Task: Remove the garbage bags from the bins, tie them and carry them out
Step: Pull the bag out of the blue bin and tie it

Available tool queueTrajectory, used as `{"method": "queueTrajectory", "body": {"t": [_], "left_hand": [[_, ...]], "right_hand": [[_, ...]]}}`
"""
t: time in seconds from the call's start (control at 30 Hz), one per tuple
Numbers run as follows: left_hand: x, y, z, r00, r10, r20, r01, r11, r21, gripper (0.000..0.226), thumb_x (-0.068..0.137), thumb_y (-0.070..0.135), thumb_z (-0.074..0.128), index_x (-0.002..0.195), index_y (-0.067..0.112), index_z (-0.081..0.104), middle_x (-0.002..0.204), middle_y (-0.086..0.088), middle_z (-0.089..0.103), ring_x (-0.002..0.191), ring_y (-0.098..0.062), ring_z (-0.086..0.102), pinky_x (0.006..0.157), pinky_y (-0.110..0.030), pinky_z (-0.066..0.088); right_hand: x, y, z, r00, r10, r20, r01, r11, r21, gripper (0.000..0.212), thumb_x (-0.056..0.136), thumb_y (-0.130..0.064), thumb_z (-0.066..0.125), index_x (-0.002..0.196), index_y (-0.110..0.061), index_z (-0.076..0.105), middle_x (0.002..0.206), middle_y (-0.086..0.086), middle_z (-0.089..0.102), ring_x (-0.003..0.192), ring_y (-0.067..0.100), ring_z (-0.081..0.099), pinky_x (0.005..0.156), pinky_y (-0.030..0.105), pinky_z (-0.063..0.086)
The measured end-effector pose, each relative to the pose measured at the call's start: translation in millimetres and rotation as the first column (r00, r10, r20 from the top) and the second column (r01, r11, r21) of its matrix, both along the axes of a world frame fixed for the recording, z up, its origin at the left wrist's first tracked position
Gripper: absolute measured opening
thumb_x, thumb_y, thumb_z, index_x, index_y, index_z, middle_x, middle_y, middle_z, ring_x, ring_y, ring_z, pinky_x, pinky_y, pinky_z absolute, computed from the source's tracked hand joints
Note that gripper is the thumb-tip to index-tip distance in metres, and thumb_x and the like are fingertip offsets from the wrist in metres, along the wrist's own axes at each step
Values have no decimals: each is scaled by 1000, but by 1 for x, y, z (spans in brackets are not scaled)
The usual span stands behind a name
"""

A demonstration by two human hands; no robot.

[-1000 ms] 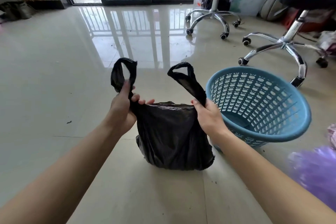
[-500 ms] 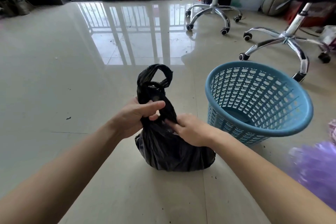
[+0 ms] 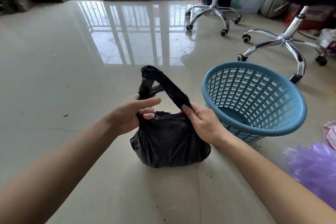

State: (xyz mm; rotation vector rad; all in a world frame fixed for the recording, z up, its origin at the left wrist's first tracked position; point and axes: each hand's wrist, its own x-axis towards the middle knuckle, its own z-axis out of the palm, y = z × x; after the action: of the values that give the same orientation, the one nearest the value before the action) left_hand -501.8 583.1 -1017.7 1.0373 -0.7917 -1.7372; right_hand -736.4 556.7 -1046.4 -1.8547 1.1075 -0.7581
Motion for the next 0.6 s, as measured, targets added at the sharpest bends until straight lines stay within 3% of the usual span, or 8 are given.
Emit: {"method": "queueTrajectory", "body": {"t": [0.13, 0.23, 0.33, 0.4, 0.43, 0.5, 0.53, 0.6], "left_hand": [[-1, 4, -3, 989, -141, 49, 142, 990, -14, 42, 80, 11, 82, 80, 23, 42, 69, 6, 25, 59, -9, 19, 55, -18, 30], [-4, 10, 4, 971, -188, 146, 197, 979, -48, 26, 81, 24, 81, 73, 22, 56, 63, 9, 34, 57, -9, 21, 54, -22, 26], [-12, 13, 8, 965, -139, 223, 139, 990, 15, 27, 93, 37, 67, 77, 17, 57, 60, 3, 23, 53, -12, 16, 50, -24, 22], [-14, 14, 10, 970, -98, 224, 86, 994, 64, 29, 95, 40, 59, 80, 16, 53, 67, -2, 14, 51, -12, 16, 48, -23, 24], [-14, 14, 11, 970, -91, 227, 76, 995, 71, 31, 96, 41, 57, 80, 15, 51, 68, -3, 14, 50, -11, 19, 47, -23, 25], [-12, 14, 14, 962, -105, 251, 92, 994, 66, 34, 98, 44, 55, 83, 13, 52, 64, -3, 22, 48, -11, 26, 47, -23, 29], [-11, 14, 17, 955, -121, 271, 109, 992, 57, 37, 98, 45, 53, 82, 12, 54, 63, -4, 26, 47, -11, 28, 47, -24, 29], [-13, 15, 21, 935, -159, 318, 155, 987, 39, 44, 99, 47, 50, 75, 12, 63, 62, -5, 31, 47, -12, 31, 48, -25, 29]], "right_hand": [[4, -3, -3, 997, 22, 69, -27, 997, 68, 29, 104, -42, 45, 88, -28, 65, 76, -13, 63, 75, 8, 59, 76, 38, 48], [8, 0, -2, 976, 203, -80, -194, 975, 107, 29, 105, -38, 46, 87, -24, 64, 78, -11, 64, 77, 6, 57, 80, 37, 47], [12, 1, -3, 934, 304, -187, -271, 945, 183, 29, 103, -39, 50, 86, -23, 68, 86, -5, 72, 80, 4, 60, 84, 38, 49], [13, -1, -4, 952, 294, -81, -264, 928, 263, 30, 97, -46, 59, 99, -19, 71, 91, -1, 74, 83, 5, 63, 88, 43, 52], [12, -2, -4, 966, 255, -30, -236, 927, 293, 43, 91, -55, 63, 115, -20, 68, 98, 0, 74, 89, 5, 66, 91, 44, 55], [9, -2, 1, 985, 156, 79, -174, 925, 339, 84, 76, -67, 71, 146, -31, 41, 117, -5, 67, 103, 4, 67, 95, 35, 55], [10, -2, 4, 982, 112, 154, -158, 931, 329, 93, 72, -67, 73, 150, -41, 30, 125, -5, 63, 108, 4, 66, 95, 30, 54], [14, -2, 18, 948, 80, 307, -162, 954, 251, 76, 74, -62, 74, 140, -56, 35, 126, -2, 63, 104, 1, 65, 89, 23, 51]]}}
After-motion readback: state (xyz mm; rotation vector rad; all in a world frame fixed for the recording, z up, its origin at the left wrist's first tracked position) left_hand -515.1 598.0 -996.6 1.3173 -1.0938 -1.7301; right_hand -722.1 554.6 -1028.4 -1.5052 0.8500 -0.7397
